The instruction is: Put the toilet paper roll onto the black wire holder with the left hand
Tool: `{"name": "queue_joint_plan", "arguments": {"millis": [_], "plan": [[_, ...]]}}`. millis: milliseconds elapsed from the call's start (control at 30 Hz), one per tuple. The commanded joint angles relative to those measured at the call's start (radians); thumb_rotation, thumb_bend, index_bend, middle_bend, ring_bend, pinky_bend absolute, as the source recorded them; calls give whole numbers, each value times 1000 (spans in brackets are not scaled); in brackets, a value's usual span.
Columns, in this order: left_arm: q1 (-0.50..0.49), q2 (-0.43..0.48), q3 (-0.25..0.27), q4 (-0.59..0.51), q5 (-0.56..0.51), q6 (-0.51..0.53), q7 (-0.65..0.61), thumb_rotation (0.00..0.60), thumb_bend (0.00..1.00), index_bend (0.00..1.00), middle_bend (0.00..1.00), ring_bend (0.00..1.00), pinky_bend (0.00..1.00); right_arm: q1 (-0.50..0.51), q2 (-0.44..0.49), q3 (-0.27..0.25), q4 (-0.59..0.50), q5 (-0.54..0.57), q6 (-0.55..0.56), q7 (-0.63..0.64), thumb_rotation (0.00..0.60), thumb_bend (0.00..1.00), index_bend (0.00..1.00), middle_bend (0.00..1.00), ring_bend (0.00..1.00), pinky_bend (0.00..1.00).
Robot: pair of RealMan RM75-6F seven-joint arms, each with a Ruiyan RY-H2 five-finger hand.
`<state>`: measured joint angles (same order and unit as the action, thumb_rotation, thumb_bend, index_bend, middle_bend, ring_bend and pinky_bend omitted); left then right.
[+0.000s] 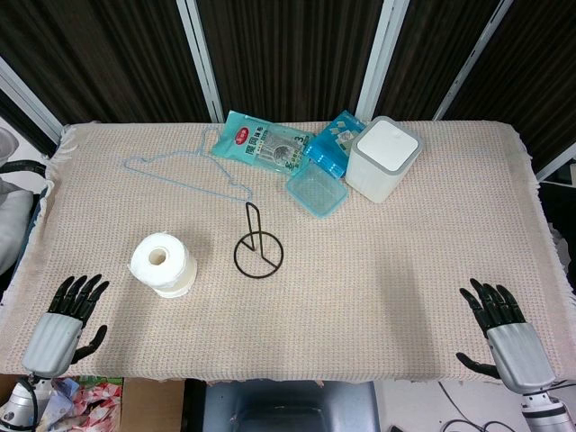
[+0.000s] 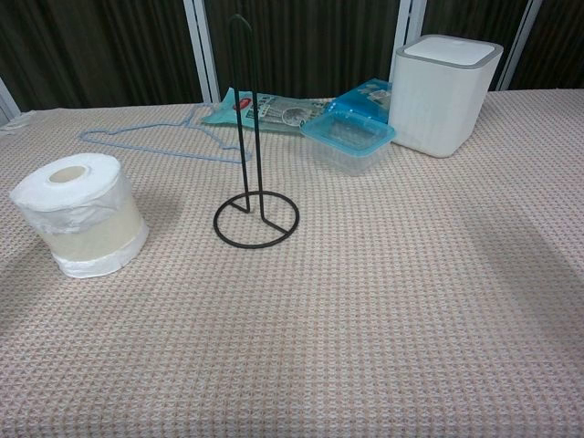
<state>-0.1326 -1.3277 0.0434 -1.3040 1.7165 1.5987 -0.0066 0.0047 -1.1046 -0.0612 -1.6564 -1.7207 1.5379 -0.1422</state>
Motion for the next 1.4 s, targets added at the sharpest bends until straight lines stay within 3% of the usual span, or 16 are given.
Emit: {"name": "queue_joint_plan", "arguments": {"millis": [33, 133, 233, 333, 433, 667, 1067, 1400], "plan": [[-4, -4, -1, 8, 2, 1, -26, 600, 413, 0, 16, 0, 42, 0, 0, -1, -1, -1, 0, 1, 600, 136, 0, 0, 0, 0], [-21, -17, 0, 30, 17, 1, -125, 600, 390, 0, 1, 0, 54, -1, 0, -2, -1, -2, 1, 1, 600, 137, 0, 0, 0, 0], [-48, -53, -10, 69, 17, 14, -398, 600, 360, 0, 0, 0, 43, -1, 6, -2, -3, -3, 4, 11, 600, 136, 0, 0, 0, 0], [-83, -75, -5, 107, 4, -8, -764, 600, 330, 0, 0, 0, 18, -3, 9, -2, -3, -5, 11, 23, 600, 137, 0, 0, 0, 0], [-104, -96, -13, 149, -6, -21, -893, 600, 316, 0, 0, 0, 5, -3, 10, 0, -2, -3, 12, 29, 600, 136, 0, 0, 0, 0], [-147, -200, -56, 246, -31, -39, -881, 600, 306, 0, 0, 0, 0, -1, 7, 2, -6, 8, 1, 18, 600, 136, 0, 0, 0, 0], [-207, -325, -74, 383, -75, -133, -796, 600, 304, 0, 0, 0, 0, 0, 15, 7, -12, 22, -3, 25, 600, 136, 0, 0, 0, 0], [-232, -385, -103, 459, -116, -153, -746, 600, 304, 0, 0, 0, 0, -1, 23, 4, -20, 24, -8, 22, 600, 137, 0, 0, 0, 0]]}}
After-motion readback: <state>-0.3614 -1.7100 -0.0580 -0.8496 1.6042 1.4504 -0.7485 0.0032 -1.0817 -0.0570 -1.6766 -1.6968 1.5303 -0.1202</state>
